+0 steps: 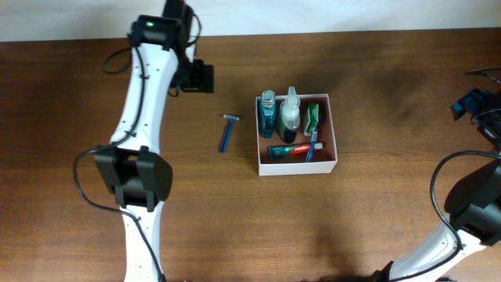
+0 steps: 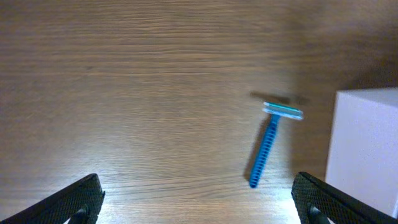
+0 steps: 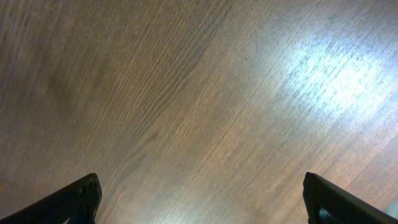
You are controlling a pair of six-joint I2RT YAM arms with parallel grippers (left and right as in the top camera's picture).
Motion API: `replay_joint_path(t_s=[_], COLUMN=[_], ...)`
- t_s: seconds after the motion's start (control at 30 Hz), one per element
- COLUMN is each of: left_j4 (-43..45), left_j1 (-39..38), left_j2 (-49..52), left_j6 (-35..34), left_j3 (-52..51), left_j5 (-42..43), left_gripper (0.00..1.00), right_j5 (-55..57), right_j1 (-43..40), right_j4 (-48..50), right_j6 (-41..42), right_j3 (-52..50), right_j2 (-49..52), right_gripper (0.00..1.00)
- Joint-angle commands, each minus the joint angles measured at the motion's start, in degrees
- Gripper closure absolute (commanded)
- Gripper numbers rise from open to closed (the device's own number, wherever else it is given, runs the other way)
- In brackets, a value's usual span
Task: Pack container
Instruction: 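Raise the right gripper and retract it to the right side, then move the left gripper down over the blue razor and close it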
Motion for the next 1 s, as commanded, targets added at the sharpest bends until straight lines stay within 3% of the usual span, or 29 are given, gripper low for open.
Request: replay_joint_path(t_s=[0.0, 0.4, 0.57, 0.7, 0.97], left_j4=[0.6, -2.5, 0.1, 2.4, 6.0], left_j1=[-1.8, -3.8, -4.1, -4.2, -6.2], left_j2=[-0.2, -0.2, -0.2, -0.2, -0.2], left_j6=[2.4, 2.4, 9.8, 10.7, 12.5], left_j3=[-0.2, -4.9, -11.8, -14.3, -18.6], left_j5=[1.0, 1.1, 8.3, 8.5, 0.8], left_gripper=[0.01, 0.02, 0.04, 0.05, 0.11], right_j5=[1.4, 1.4, 1.4, 1.4, 1.4], right_j1=[-0.2, -0.2, -0.2, -0.2, -0.2], right_j4=[0.4, 0.4, 0.4, 0.4, 0.4], right_j6=[-0.3, -0.3, -0.3, -0.3, -0.3], right_j3=[-1.1, -1.1, -1.1, -1.1, -1.1], right_j2=[-0.5, -0.5, -0.5, -0.5, -0.5], right_gripper=[0.01, 0.01, 0.01, 0.01, 0.01])
